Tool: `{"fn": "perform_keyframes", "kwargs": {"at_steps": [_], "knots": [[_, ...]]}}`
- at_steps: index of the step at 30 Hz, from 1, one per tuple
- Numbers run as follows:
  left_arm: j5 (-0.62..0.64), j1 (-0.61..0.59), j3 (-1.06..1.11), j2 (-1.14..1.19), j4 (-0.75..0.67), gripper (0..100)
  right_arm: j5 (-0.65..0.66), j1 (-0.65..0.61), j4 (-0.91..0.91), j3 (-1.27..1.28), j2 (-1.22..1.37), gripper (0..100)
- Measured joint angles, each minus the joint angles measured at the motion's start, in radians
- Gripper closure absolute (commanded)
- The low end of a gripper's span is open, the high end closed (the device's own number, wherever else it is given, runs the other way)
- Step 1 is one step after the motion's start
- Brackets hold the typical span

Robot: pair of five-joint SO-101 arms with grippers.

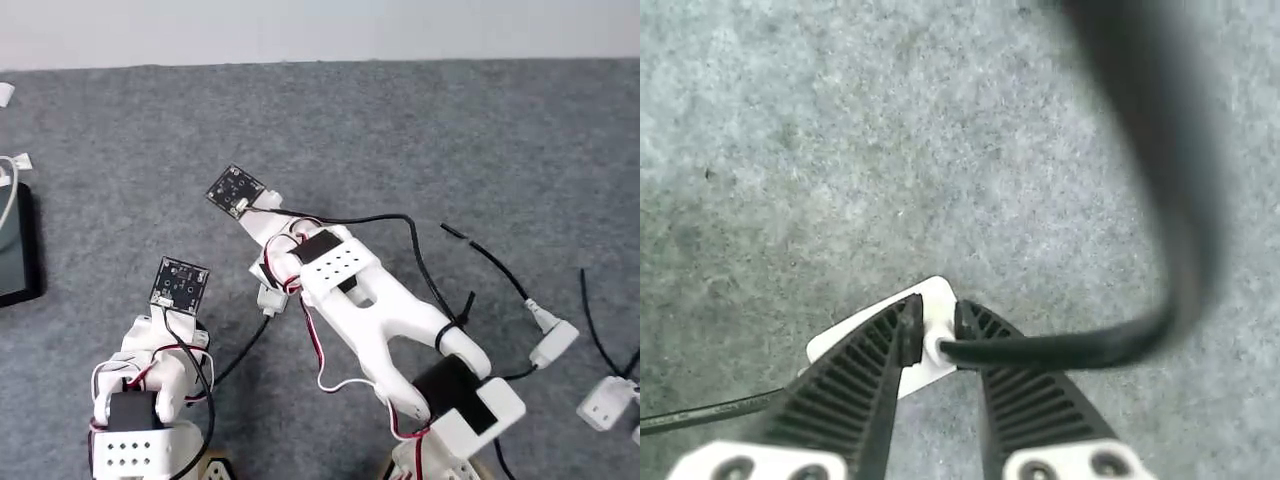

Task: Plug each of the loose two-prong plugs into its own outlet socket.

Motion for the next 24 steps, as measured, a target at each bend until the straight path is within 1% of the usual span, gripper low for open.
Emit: {"fn": "perform_keyframes", "kwargs": {"at_steps": [2, 4, 6, 8, 12, 19, 21, 24], "knots": [[0.0, 0.0, 0.0, 0.0, 0.0, 97, -0.025, 0.002, 0.011, -0.002, 0.0, 92.9], [0.0, 0.0, 0.0, 0.0, 0.0, 97, -0.071, 0.002, 0.015, -0.002, 0.0, 83.5], [0.0, 0.0, 0.0, 0.0, 0.0, 97, -0.138, 0.0, 0.043, -0.002, 0.021, 74.4], [0.0, 0.0, 0.0, 0.0, 0.0, 97, -0.218, -0.008, 0.086, -0.011, 0.031, 69.4], [0.0, 0.0, 0.0, -0.002, 0.0, 97, -0.385, -0.021, 0.181, -0.074, 0.038, 69.1], [0.0, 0.0, 0.0, -0.006, 0.0, 97, -0.687, -0.063, 0.192, -0.138, 0.038, 69.0], [0.0, 0.0, 0.0, -0.006, 0.0, 97, -0.75, -0.081, 0.192, -0.141, 0.038, 69.0], [-0.003, 0.0, 0.0, -0.006, 0.0, 97, -0.806, -0.104, 0.192, -0.141, 0.068, 69.0]]}}
